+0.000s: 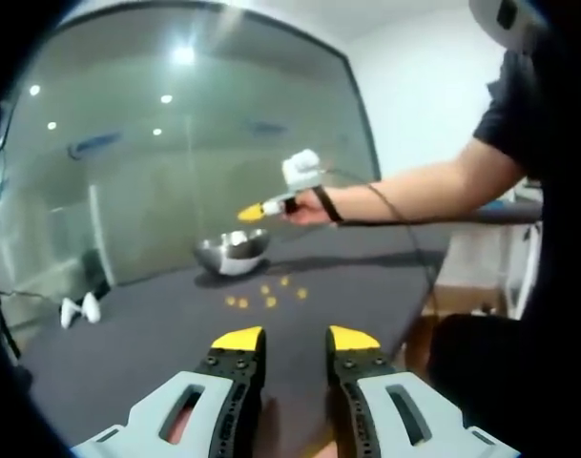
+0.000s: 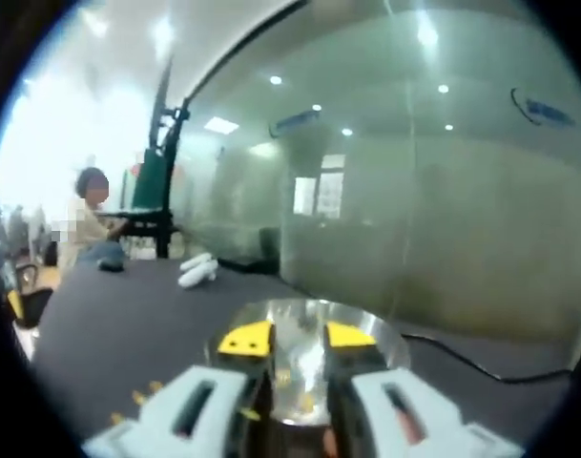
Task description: Pick up the QQ candy scattered on the table and place it into the stainless steel bowl on the table
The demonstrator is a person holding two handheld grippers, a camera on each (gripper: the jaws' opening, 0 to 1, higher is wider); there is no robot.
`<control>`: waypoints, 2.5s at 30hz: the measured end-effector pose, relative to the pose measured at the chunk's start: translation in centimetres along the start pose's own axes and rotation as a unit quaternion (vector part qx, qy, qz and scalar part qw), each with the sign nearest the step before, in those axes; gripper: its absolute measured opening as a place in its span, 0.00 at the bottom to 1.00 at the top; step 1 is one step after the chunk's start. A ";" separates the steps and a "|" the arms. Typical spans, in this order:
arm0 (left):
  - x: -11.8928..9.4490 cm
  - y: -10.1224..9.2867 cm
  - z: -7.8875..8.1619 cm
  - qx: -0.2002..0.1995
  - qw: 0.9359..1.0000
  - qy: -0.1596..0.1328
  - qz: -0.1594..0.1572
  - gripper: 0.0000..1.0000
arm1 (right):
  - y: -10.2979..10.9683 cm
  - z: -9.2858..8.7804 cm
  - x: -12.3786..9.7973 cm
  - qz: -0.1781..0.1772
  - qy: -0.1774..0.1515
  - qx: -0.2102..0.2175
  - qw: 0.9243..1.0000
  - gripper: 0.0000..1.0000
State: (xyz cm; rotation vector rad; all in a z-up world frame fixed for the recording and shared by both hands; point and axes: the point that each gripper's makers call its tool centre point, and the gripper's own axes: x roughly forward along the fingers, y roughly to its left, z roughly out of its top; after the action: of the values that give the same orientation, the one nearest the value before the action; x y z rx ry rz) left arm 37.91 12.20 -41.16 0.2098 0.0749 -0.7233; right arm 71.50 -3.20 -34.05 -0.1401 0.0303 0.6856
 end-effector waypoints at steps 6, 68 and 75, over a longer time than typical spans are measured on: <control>0.3 -0.4 0.1 0.006 1.000 0.003 -0.003 0.27 | 0.3 0.1 -0.5 0.007 -0.002 -0.003 1.000 0.20; 0.7 -1.0 0.8 -0.010 1.000 0.001 -0.021 0.27 | 18.1 -12.3 -11.7 0.286 0.121 -0.039 0.950 0.21; 0.3 -0.5 0.5 -0.007 1.000 0.007 -0.014 0.27 | 19.0 -12.4 -10.8 0.299 0.123 -0.036 0.946 0.20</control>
State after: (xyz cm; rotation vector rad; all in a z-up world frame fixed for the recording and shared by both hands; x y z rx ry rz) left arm 37.80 11.56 -40.76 0.2001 0.0956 -0.7490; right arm 51.36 2.80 -47.82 -0.2924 0.2983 1.2741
